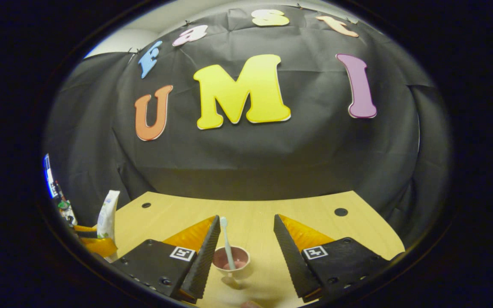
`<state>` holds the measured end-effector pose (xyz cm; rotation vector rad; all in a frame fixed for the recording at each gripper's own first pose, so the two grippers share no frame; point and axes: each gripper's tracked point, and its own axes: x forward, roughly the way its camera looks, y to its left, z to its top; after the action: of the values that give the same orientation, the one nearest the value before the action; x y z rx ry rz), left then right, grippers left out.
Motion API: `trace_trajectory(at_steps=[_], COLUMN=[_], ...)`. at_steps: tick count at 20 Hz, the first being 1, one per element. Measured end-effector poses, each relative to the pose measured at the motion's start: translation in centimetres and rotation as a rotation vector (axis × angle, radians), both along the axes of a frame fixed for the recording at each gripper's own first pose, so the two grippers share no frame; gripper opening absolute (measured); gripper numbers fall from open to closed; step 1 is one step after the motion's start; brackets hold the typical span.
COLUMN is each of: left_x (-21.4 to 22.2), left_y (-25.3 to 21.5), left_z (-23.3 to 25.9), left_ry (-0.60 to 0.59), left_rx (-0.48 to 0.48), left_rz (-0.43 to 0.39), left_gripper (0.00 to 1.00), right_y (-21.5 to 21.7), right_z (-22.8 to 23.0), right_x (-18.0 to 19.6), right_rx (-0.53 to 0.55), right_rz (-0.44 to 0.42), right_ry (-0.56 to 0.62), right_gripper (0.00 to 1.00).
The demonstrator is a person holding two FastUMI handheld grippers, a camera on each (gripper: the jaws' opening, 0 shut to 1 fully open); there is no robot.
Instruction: Put the toothbrush and toothpaste on the desktop into the cup, then pick up the cup and place it on the coaster on the desktop.
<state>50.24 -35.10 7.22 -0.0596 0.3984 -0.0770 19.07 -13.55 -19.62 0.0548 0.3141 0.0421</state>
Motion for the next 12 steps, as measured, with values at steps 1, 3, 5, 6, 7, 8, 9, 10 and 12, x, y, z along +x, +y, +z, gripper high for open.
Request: trace_trajectory(at_steps=[1,3,5,6,7,8,9,10,12], left_x=[0.8,2.3,4.2,5.0,5.7,6.4,7.2,8.0,9.6], left_y=[-0.8,-2.3,-3.9,-4.8,-5.6,-6.3,-7.0,-7.7,-8.9], left_z=[0.3,0.6,0.6,0.8,1.0,1.3,1.4,1.4,0.9], left_ry=[-0.021,-0.056,-0.092,-0.115,-0.14,-0.166,-0.188,-0.211,-0.245], left_rx=[-0.002,-0.02,-0.035,-0.038,-0.039,-0.04,-0.04,-0.04,-0.044], left_rz=[-0.01,-0.03,-0.053,-0.064,-0.074,-0.084,-0.093,-0.098,-0.111], left_gripper=[0.36,0.36,0.36,0.36,0.36,0.36,0.36,0.36,0.36], right_y=[-0.6,-1.9,-3.1,-3.7,-4.3,-4.8,-5.3,-5.9,-6.9], right_z=[0.3,0.6,0.5,0.3,0.1,-0.1,-0.4,-0.7,-1.3], right_x=[-0.3,-1.0,-1.6,-2.0,-2.3,-2.5,-2.9,-3.0,-3.4], right_rx=[-0.003,-0.016,-0.025,-0.028,-0.029,-0.033,-0.037,-0.041,-0.052], right_rz=[-0.004,-0.011,-0.016,-0.02,-0.024,-0.029,-0.032,-0.036,-0.043], right_ry=[-0.002,-0.003,0.006,0.015,0.023,0.031,0.041,0.051,0.068], right_gripper=[0.72,0.76,0.79,0.82,0.84,0.85,0.85,0.87,0.89])
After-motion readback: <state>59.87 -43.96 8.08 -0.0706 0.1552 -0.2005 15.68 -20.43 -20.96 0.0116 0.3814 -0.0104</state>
